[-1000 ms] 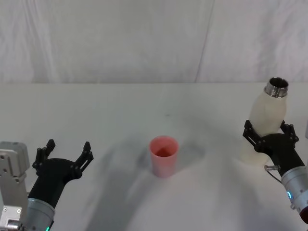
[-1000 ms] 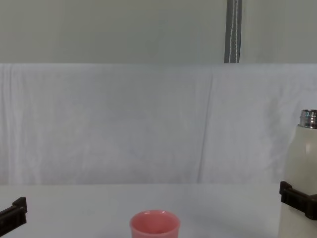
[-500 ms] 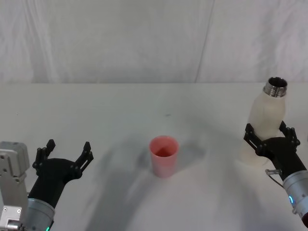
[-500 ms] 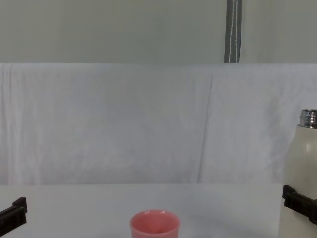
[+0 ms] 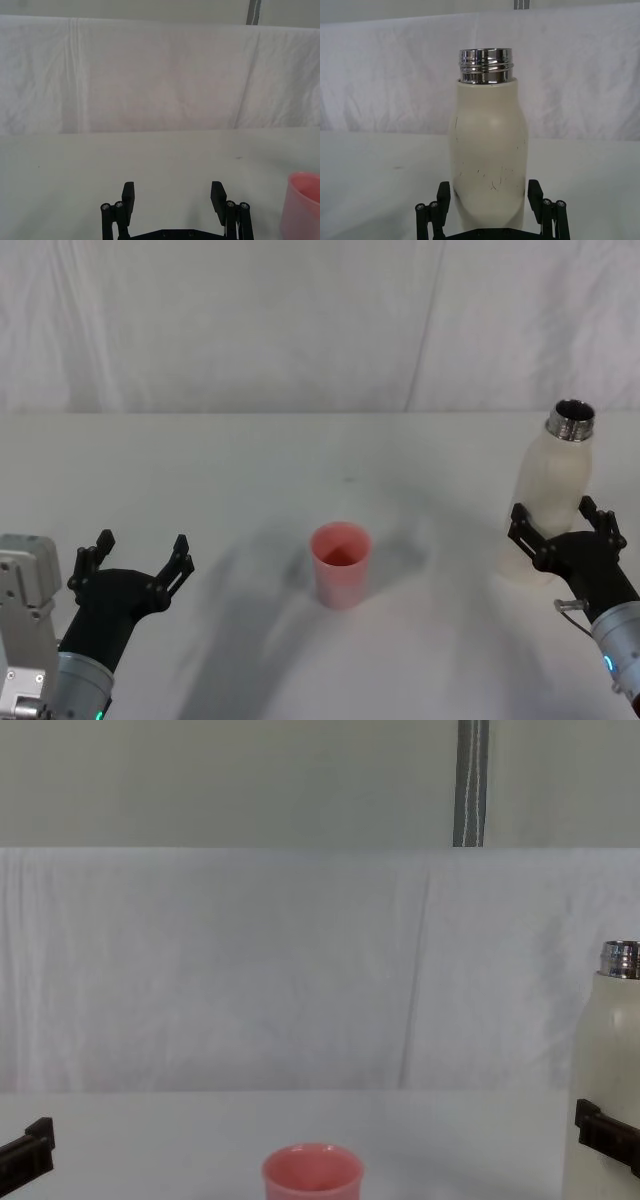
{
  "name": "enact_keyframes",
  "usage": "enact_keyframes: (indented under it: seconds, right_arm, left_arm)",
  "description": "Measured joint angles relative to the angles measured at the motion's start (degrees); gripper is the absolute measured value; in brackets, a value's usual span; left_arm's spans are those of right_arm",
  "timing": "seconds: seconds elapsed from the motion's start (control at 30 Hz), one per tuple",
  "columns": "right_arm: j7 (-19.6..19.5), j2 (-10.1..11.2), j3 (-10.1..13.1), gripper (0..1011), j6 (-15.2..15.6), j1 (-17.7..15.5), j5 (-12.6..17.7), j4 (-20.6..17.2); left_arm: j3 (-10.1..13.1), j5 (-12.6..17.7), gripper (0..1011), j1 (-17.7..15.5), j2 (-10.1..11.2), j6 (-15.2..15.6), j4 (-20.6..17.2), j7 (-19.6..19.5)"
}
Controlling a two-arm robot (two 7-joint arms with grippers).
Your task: Grasp the thermos with one hand and pour water into the cup lid.
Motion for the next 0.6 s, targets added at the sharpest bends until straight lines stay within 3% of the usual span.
enact_keyframes:
  seconds: [0.6]
  right_arm:
    - [-0.88,0.45,0.14,1001,1.35,-3.37,-1.20,-4.07]
  left_arm:
    - [0.00,0.00,1001,0.00,0.00,0.00,0.00,0.00]
